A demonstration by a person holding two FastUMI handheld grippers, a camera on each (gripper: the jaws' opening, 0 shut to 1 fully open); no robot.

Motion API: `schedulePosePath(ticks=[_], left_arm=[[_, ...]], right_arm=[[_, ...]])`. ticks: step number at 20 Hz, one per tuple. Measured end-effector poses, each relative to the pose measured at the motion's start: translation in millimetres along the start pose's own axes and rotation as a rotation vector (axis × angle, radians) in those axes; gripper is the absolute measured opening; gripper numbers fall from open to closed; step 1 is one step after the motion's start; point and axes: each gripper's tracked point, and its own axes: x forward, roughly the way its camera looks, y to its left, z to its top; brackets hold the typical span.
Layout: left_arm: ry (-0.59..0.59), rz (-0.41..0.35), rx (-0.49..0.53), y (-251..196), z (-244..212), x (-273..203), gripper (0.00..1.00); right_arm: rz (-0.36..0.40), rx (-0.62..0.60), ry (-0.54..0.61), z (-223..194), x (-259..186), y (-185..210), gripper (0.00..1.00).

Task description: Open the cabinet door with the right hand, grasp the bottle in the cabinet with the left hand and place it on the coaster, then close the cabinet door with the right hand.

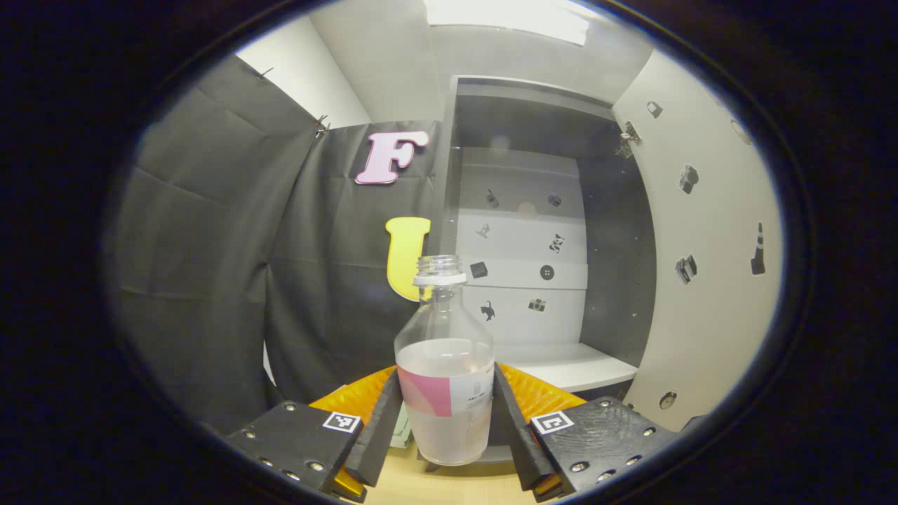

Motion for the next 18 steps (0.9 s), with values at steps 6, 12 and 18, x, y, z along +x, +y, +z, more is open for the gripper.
schedulePosePath(ticks=[6, 12, 18], left_arm=[[0.015, 0.039, -0.03, 25.9, -32.7, -45.2, 0.73], [0.055, 0.092, -0.049, 54.4, -79.7, -77.0, 0.73], [0.113, 0.141, -0.07, 76.6, -140.3, -106.9, 0.7]], right_arm=[[0.017, 0.02, -0.002, -3.2, -3.8, -0.4, 0.93], [0.01, 0.03, 0.006, -10.8, -9.4, -3.8, 0.93], [0.025, 0.015, 0.019, -17.4, -15.9, -0.7, 0.93]])
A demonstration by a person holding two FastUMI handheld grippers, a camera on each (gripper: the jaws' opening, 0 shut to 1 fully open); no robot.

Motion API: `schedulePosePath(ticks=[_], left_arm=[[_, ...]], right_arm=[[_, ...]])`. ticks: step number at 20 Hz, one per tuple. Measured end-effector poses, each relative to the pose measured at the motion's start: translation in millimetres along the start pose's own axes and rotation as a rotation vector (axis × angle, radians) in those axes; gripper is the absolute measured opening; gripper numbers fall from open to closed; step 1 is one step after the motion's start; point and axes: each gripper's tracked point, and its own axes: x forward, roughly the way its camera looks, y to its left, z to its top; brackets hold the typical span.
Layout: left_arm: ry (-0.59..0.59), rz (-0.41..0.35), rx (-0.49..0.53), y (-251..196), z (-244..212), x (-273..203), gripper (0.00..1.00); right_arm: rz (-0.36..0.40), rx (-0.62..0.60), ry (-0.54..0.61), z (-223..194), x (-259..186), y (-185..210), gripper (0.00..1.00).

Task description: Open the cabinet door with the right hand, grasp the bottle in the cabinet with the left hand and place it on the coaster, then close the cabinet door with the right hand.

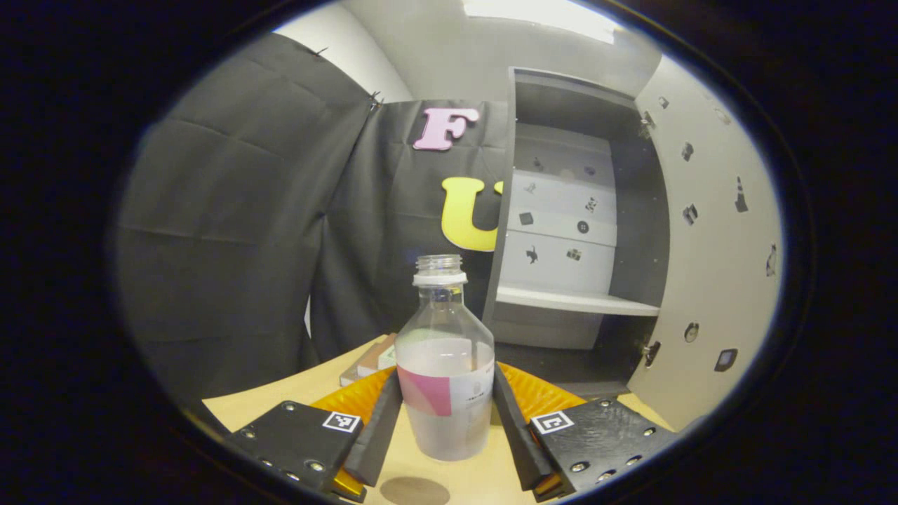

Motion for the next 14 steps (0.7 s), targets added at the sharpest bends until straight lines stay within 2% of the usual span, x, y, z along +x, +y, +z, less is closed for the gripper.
schedulePosePath(ticks=[1, 2, 4, 5, 9, 10, 12, 13, 14], left_arm=[[0.007, 0.008, -0.001, 4.4, -8.6, -2.5, 0.7], [0.019, 0.014, -0.003, 8.3, -19.0, -4.0, 0.7], [0.039, 0.021, -0.002, 14.4, -37.6, -7.5, 0.73], [0.051, 0.026, 0.001, 17.2, -46.8, -7.5, 0.7], [0.098, 0.059, 0.023, 29.2, -86.0, -10.1, 0.73], [0.113, 0.064, 0.022, 29.6, -95.3, -8.7, 0.7], [0.141, 0.083, 0.028, 33.5, -114.3, -9.4, 0.73], [0.152, 0.092, 0.035, 34.5, -122.2, -9.8, 0.7], [0.159, 0.095, 0.04, 34.1, -128.5, -11.1, 0.73]], right_arm=[[-0.002, -0.006, -0.001, -0.1, -0.7, 0.5, 0.98], [-0.001, -0.009, 0.0, -1.8, -0.7, 1.6, 0.93], [-0.004, -0.016, 0.007, -6.5, -2.2, 2.5, 0.93], [-0.006, -0.022, 0.014, -9.5, -3.1, 2.4, 0.93], [-0.022, -0.058, 0.029, -16.5, -8.0, -0.8, 0.93], [-0.027, -0.062, 0.029, -16.8, -9.6, -2.6, 0.93], [-0.036, -0.062, 0.028, -16.8, -11.1, -5.7, 0.93], [-0.037, -0.057, 0.029, -17.2, -11.5, -6.0, 0.93], [-0.037, -0.054, 0.032, -19.2, -12.1, -6.2, 0.93]])
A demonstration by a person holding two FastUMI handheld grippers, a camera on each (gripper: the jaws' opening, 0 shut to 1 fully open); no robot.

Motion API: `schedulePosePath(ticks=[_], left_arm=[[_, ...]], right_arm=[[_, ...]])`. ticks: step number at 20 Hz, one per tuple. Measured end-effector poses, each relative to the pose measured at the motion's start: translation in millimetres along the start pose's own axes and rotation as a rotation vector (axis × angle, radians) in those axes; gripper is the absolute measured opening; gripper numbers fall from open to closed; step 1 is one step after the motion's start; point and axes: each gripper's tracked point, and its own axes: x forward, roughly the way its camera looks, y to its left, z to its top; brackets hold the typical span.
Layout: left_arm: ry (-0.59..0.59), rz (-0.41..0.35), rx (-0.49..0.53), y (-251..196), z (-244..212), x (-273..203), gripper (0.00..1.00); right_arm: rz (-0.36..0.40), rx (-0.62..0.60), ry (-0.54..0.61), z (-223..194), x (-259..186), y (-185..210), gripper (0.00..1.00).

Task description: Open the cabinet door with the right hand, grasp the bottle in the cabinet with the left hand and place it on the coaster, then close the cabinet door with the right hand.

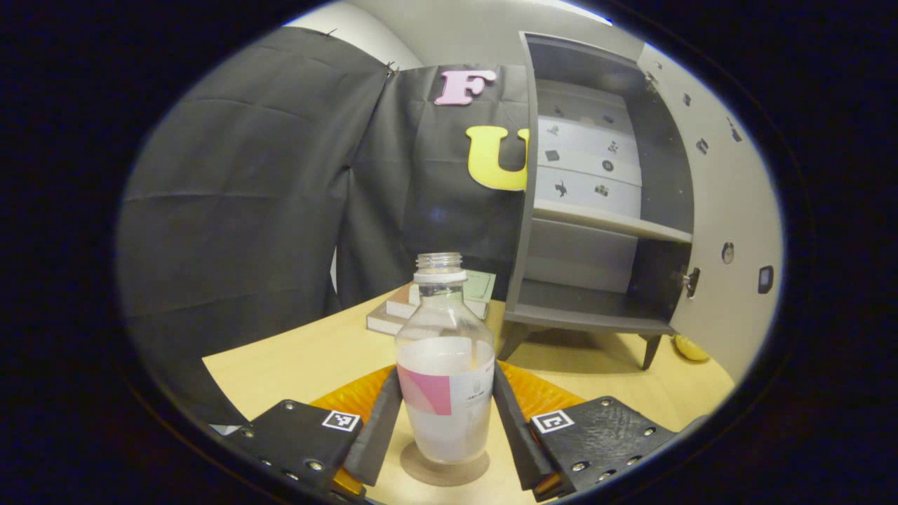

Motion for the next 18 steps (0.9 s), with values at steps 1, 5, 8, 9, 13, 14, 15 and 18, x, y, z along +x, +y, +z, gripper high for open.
schedulePosePath(ticks=[1, 5, 8, 9, 13, 14, 15, 18], left_arm=[[0.004, 0.001, 0.005, -1.5, -4.9, 0.5, 0.7], [-0.001, 0.006, 0.034, -4.1, -16.4, 4.8, 0.73], [-0.011, 0.013, 0.046, -4.0, -22.5, 4.3, 0.73], [-0.013, 0.02, 0.047, -3.2, -24.3, 3.6, 0.73], [-0.013, 0.028, 0.03, -4.9, -32.7, 7.2, 0.72], [-0.008, 0.027, 0.031, -5.2, -38.1, 3.7, 0.72], [0.001, 0.026, 0.034, -5.9, -42.4, 1.1, 0.75], [0.016, 0.017, 0.044, -9.7, -46.6, -4.6, 0.81]], right_arm=[[-0.001, 0.0, 0.004, -2.2, 0.0, -0.6, 0.93], [0.0, -0.005, 0.018, -9.3, -0.3, -0.2, 0.93], [0.002, -0.001, 0.02, -10.3, -1.0, -0.1, 0.98], [0.0, 0.0, 0.018, -9.4, -1.1, -0.5, 0.98], [0.0, 0.008, 0.015, -8.6, -0.9, -0.1, 0.98], [0.002, 0.008, 0.016, -9.0, -1.1, 0.6, 0.98], [0.005, 0.007, 0.018, -9.4, -1.0, 2.1, 0.98], [0.017, 0.006, 0.016, -9.4, 0.4, 7.5, 0.98]])
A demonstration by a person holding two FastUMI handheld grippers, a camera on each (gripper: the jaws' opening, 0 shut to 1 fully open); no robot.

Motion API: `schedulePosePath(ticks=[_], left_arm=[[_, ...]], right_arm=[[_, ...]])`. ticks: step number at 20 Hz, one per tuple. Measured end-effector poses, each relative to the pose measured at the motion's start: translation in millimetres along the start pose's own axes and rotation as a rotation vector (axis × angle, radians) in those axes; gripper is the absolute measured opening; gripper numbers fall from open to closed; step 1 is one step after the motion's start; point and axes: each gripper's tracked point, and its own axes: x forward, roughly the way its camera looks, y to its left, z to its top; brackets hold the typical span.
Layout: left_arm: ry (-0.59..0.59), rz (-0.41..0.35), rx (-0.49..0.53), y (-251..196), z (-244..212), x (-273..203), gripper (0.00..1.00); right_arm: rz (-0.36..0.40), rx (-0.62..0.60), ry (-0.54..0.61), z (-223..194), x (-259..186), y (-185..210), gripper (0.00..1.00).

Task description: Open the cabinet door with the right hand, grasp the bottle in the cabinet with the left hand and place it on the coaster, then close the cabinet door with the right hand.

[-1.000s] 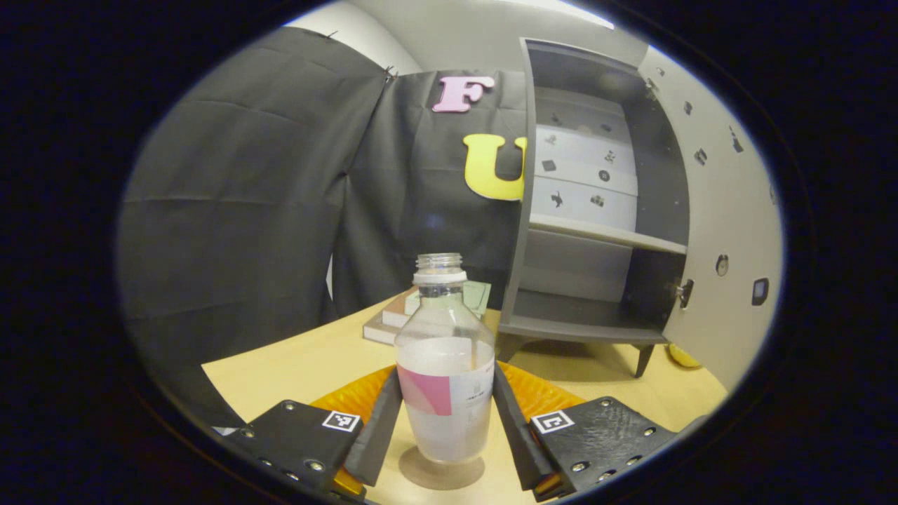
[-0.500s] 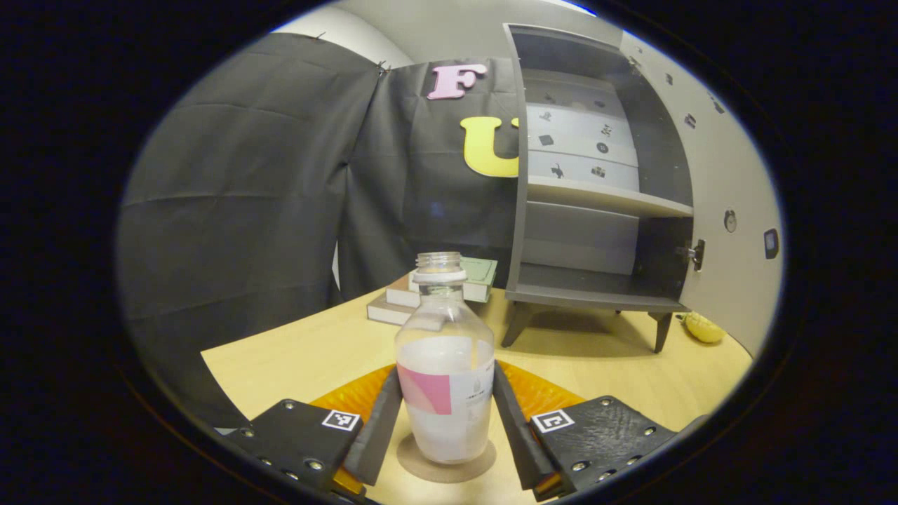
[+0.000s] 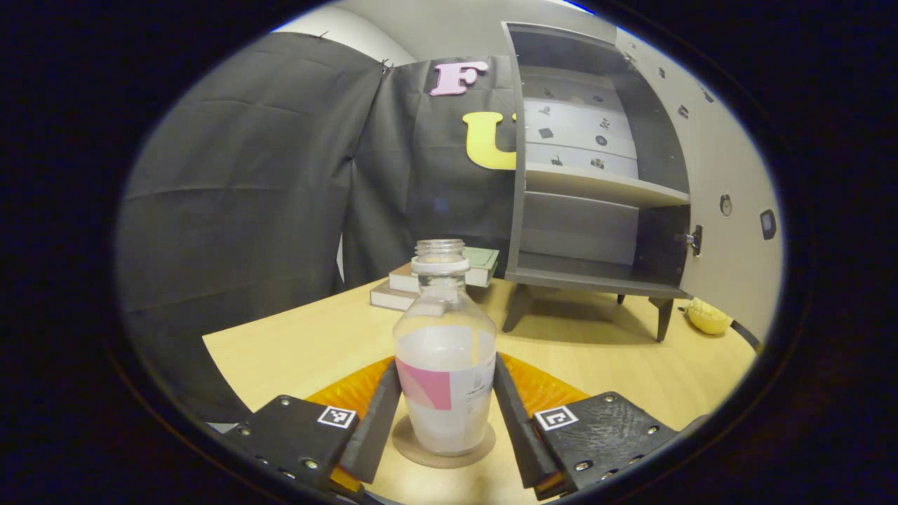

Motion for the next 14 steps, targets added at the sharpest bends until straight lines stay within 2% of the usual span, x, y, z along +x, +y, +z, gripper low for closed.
schedulePosePath(ticks=[1, 2, 3, 4, 7, 8, 10, 14], left_arm=[[0.002, 0.0, 0.006, -3.1, 2.2, 0.9, 0.74], [0.006, 0.002, 0.012, -2.3, 1.4, -1.9, 0.72], [0.014, 0.009, 0.015, -0.6, 0.0, -1.8, 0.8], [0.022, 0.012, 0.017, -0.8, 1.4, -6.4, 0.72], [0.031, 0.022, 0.027, 0.1, 6.1, -9.7, 0.9], [0.033, 0.021, 0.032, 0.3, 9.0, -12.4, 0.87], [0.02, 0.019, 0.043, -1.6, 20.1, -17.9, 0.9], [-0.024, 0.004, 0.066, -8.7, 53.4, -32.3, 0.87]], right_arm=[[0.005, 0.001, -0.001, -0.4, 0.7, 1.8, 0.98], [0.009, 0.004, -0.001, 0.1, 1.2, 3.2, 0.98], [0.014, 0.007, -0.002, 0.6, 1.5, 4.5, 0.98], [0.018, 0.011, -0.004, 2.1, 1.7, 5.5, 0.98], [0.026, 0.021, -0.016, 6.4, 2.7, 7.2, 0.98], [0.03, 0.025, -0.019, 7.2, 2.7, 7.3, 0.98], [0.035, 0.032, -0.026, 9.7, 2.6, 7.7, 0.98], [0.052, 0.057, -0.04, 15.5, 3.8, 9.3, 0.98]])
